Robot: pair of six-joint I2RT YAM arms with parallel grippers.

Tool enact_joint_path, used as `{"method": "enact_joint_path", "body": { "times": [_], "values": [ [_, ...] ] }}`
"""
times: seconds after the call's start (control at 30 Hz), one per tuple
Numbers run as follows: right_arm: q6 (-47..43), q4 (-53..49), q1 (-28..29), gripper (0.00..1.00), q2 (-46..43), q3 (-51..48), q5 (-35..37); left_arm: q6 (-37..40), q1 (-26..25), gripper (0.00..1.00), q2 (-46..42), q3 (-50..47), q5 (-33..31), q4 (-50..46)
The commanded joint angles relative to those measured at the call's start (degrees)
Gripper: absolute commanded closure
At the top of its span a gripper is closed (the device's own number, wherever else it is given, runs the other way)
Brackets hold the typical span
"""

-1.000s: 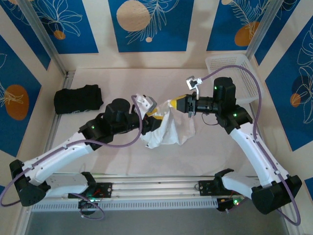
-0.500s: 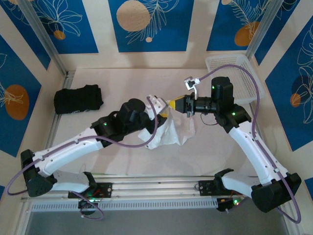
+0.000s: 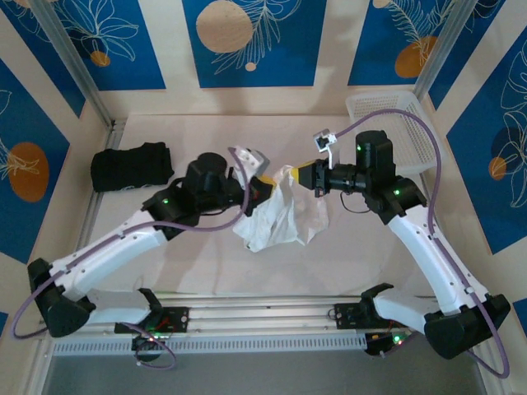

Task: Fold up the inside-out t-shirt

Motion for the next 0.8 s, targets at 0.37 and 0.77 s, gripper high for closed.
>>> {"method": "enact_joint_path", "body": {
  "times": [0.37,0.77],
  "values": [
    [-1.8,-8.5,3.3,0.76,-3.3,1.9,16.7,-13.7,5.8,1.0,-5.1,-3.2,9.6,5.5],
    [1.8,10.8,16.0,0.55,-9.8,-12.9,8.4,-15.6,5.7,1.0,-2.9,-4.5,9.5,8.0]
  ]
}}
